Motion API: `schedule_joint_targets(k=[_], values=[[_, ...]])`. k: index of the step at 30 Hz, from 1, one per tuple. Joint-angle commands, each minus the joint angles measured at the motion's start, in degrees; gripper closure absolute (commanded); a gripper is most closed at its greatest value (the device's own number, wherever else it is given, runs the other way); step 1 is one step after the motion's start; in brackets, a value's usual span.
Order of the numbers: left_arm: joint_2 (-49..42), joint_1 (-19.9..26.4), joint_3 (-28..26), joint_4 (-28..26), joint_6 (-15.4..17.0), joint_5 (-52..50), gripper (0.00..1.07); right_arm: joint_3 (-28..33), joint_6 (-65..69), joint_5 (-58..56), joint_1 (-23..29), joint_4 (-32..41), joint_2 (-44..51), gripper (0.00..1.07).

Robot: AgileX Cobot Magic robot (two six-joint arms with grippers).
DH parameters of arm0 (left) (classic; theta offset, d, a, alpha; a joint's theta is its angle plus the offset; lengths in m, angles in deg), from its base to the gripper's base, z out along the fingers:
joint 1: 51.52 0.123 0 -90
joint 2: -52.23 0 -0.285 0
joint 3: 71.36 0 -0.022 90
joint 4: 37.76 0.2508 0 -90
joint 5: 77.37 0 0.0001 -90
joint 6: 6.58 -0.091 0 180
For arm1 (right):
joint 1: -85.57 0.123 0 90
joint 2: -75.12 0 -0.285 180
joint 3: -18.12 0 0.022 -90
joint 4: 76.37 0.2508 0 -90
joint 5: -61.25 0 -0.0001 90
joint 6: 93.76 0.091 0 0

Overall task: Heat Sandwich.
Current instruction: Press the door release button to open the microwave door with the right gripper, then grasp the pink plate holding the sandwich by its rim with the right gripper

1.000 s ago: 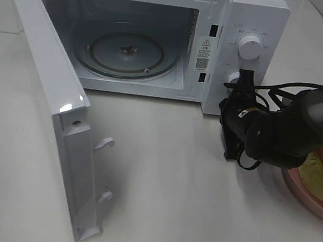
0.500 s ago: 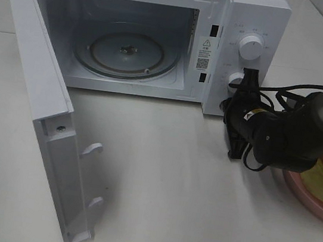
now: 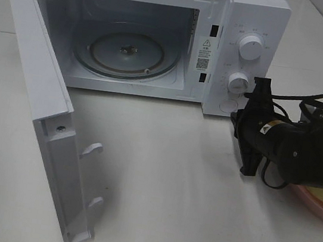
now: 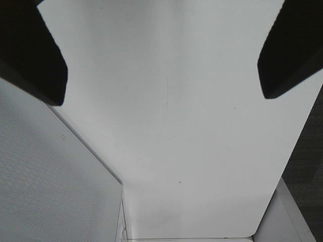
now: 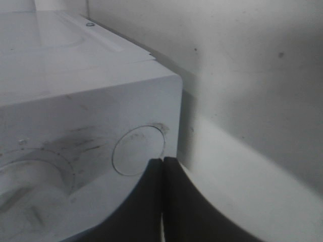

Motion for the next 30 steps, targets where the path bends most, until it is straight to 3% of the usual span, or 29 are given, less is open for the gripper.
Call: schedule_joint_targets(k=[1,4,13,20,30], values=[[-1.6,0.2,0.1,-0.4,0.0,-0.9,0.09,2.1,-0.8,-1.3,-0.2,-0.9,3.3,1.07],[-1.6,0.2,0.1,-0.4,0.0,-0.9,0.09,3.2,-2.5,-3.1,-0.2,-0.9,5.0,1.07],[-1.6,0.2,0.1,-0.4,0.0,-0.9,0.09,5.2,-16.8,-25.2,-0.2,-0.9,14.2,1.05],[-1.6,0.2,0.1,-0.4,0.0,-0.9,0.09,5.2,-38.6,-39.9,-0.5,-0.9,21.9,1.03],[-1.6,0.2,0.1,-0.4,0.0,-0.9,0.09,4.6,-65.4,-48.0,-0.5,-0.9,30.0,0.99]])
